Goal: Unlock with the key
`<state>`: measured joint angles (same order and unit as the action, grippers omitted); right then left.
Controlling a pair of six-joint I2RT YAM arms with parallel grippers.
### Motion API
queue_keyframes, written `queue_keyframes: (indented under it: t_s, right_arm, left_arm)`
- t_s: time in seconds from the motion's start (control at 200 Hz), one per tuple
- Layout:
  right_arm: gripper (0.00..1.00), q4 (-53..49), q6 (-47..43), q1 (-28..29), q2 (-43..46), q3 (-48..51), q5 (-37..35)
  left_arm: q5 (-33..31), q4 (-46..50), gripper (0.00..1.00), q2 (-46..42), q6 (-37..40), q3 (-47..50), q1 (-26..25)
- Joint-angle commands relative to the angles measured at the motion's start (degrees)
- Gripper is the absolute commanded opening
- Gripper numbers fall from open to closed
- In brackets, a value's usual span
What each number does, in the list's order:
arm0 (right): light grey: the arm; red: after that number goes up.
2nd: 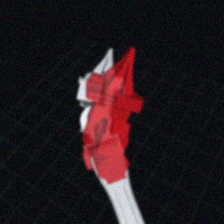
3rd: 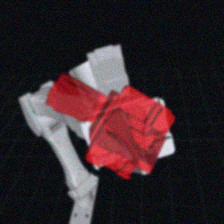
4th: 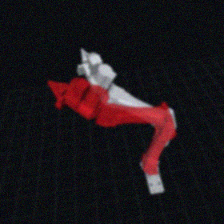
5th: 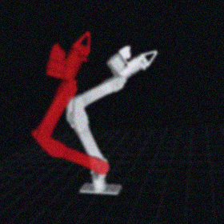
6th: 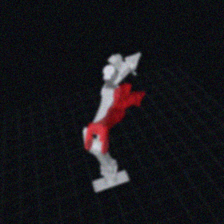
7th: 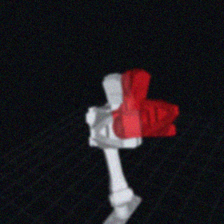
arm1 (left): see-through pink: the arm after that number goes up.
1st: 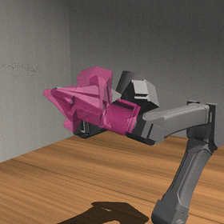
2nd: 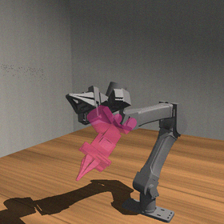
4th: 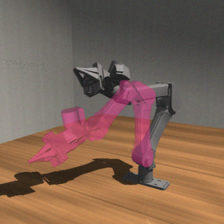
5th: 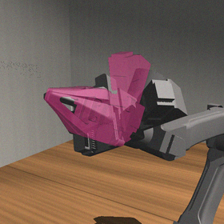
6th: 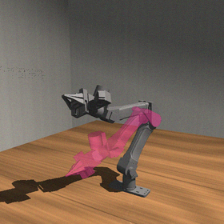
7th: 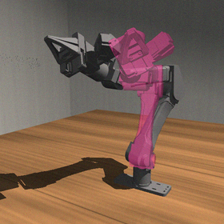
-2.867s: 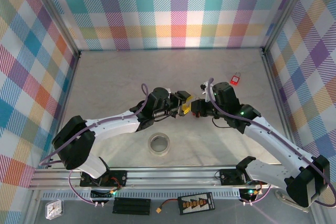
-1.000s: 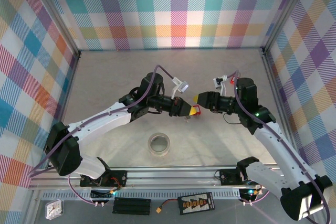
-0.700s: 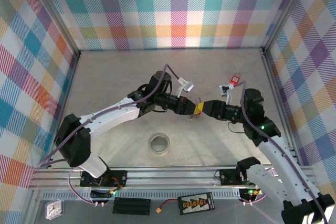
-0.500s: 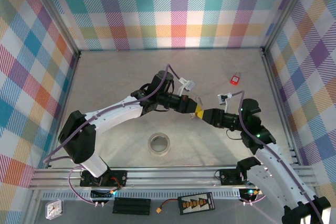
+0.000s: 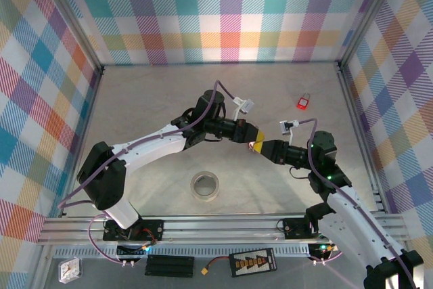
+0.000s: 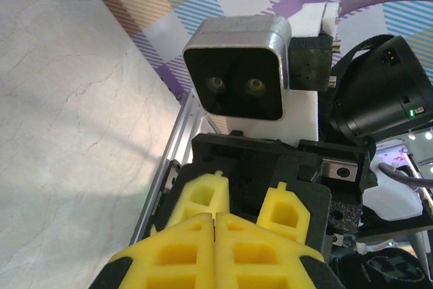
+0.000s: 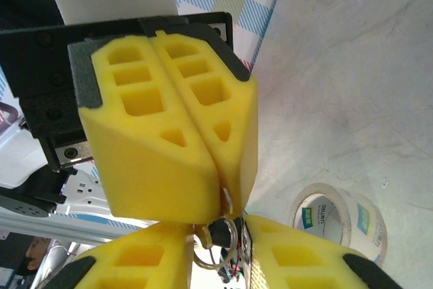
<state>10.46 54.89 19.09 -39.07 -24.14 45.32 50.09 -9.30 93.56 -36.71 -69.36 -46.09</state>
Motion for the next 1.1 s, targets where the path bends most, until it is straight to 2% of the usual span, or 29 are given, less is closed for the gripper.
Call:
queue_keyframes:
  t_s: [0.0, 0.415, 0.49, 0.625, 0.705, 0.86, 0.985, 1.095]
  right_arm:
    - [0.21, 3.6, 1.36, 0.28, 1.06, 0.67, 0.79]
    - [0.0, 7.56, 4.22, 0.29, 1.63, 0.84, -0.21]
    - [0.0, 8.08, 4.65, 0.28, 1.72, 0.77, -0.6]
    - [0.0, 7.15, 3.97, 0.32, 2.27, -0.07, -1.07]
    - [0.0, 5.35, 3.0, 0.21, 2.68, -0.67, -1.59]
    - [0.0, 3.15, 1.94, 0.24, 3.3, -0.82, -3.67]
    - [0.0, 2.95, 1.91, 0.24, 3.12, -0.64, -5.42]
    - [0.0, 3.04, 1.79, 0.23, 2.97, -0.82, -7.07]
  left_arm:
    - [1.84, -4.63, 0.0, 0.83, -1.62, -1.56, -0.45]
    - [2.99, -10.14, 0.0, 2.17, -4.85, -0.7, -0.53]
    - [2.64, -11.76, 0.0, 2.41, -6.06, -0.19, -0.53]
    - [0.3, -12.21, 0.4, 2.11, -7.74, 0.11, -0.33]
    - [-1.98, -13.55, 0.58, 1.13, -10.01, 0.81, 0.44]
    - [-4.8, -19.32, 0.7, -1.28, -16.32, 3.31, 1.4]
    - [-6.44, -19.49, 0.76, -3.55, -17.17, 5.42, 1.43]
    - [-8.26, -19.31, 0.78, -6.31, -17.19, 7.87, 1.42]
